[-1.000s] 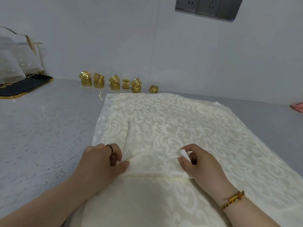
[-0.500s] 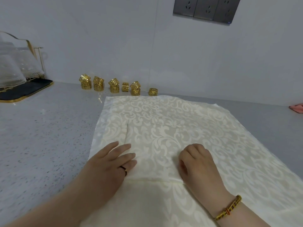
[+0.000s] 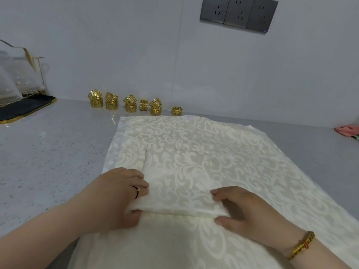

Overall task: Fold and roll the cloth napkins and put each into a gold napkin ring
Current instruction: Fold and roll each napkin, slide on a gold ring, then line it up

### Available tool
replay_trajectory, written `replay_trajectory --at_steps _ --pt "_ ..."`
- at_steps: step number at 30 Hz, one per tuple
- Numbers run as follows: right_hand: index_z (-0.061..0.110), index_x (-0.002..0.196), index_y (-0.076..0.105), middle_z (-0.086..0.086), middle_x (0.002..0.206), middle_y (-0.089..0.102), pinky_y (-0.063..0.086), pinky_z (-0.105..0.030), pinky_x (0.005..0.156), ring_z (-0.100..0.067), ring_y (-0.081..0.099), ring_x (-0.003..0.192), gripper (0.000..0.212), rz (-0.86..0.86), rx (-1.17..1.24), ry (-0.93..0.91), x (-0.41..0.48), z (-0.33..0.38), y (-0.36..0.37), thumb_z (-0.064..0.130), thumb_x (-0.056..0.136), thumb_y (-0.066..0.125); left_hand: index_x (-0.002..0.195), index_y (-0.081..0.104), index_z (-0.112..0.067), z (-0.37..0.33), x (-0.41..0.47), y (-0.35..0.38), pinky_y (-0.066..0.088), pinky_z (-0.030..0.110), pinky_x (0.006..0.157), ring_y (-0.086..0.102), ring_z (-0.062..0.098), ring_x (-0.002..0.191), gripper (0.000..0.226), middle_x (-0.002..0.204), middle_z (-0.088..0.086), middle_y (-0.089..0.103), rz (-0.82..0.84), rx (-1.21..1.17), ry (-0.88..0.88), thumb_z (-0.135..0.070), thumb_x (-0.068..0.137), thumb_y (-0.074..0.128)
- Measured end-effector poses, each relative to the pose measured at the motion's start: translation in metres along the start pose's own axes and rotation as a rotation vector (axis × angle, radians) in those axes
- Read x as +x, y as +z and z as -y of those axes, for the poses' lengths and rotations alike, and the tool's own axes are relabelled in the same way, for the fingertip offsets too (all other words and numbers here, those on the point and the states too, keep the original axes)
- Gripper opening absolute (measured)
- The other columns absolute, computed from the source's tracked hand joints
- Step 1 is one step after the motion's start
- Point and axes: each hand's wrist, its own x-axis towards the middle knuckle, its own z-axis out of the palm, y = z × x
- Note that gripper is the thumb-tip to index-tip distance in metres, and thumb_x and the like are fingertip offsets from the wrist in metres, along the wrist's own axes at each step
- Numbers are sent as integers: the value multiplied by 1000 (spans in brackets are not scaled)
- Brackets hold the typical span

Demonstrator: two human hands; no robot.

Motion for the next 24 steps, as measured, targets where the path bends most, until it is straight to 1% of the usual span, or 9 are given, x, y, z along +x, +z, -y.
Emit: replay_trajectory --at_steps 3,5,7,9,11,14,19,21,24 --pt "30 103 63 29 103 58 36 -5 88 13 46 103 55 -112 51 -15 6 -2 2 61 66 37 59 70 -36 3 9 -1 39 13 74 44 -4 83 32 73 -31 61 -17 -69 2 -44 54 40" --pt "29 85 66 13 84 67 42 -12 76 -1 55 87 28 -122 115 5 15 2 -6 48 73 49 56 67 -36 6 17 -2 45 10 68 50 -4 82 23 71 -32 57 8 -180 -164 -40 57 45" --pt "29 69 62 8 69 62 41 -15 64 -4 54 67 14 -65 203 72 26 3 -17 37 79 56 60 64 -28 13 23 -4 47 13 66 55 -1 78 21 75 -20 60 140 -435 -395 -44 60 51" --pt "20 61 55 6 59 49 36 -16 54 -4 43 53 25 -17 287 145 36 1 -19 36 80 57 55 59 -25 22 25 3 41 14 59 54 3 62 19 67 -13 59 232 -712 -488 -44 59 60" --pt "7 62 51 1 58 43 32 -16 50 -7 37 50 34 -33 415 220 43 -2 -15 33 83 59 54 59 -32 26 23 6 39 14 54 49 2 55 17 60 -9 56 244 -766 -573 -38 69 64" --pt "-10 72 49 -10 62 43 32 -24 53 -17 39 56 44 -79 583 304 45 -8 -6 30 85 62 42 51 -28 25 21 12 32 11 46 39 4 44 39 46 -8 44 153 -826 -649 -29 79 65" --pt "11 82 63 6 44 44 41 -18 52 -11 48 49 9 -176 690 369 46 -1 -1 18 85 59 35 36 -20 22 30 14 29 11 37 33 6 32 54 34 -5 37 -35 -924 -802 -27 83 62" --pt "17 80 60 7 43 47 41 -19 52 -9 47 47 6 -205 684 390 49 1 2 17 85 57 54 53 -30 16 33 14 35 8 43 46 3 38 31 39 -7 52 -98 -927 -821 -30 84 61" --pt "26 79 53 8 43 47 35 -14 48 -4 42 43 9 -298 545 364 53 1 11 20 86 56 80 44 -40 9 32 18 35 12 52 53 -1 53 19 49 -13 55 -179 -726 -768 -35 82 62"
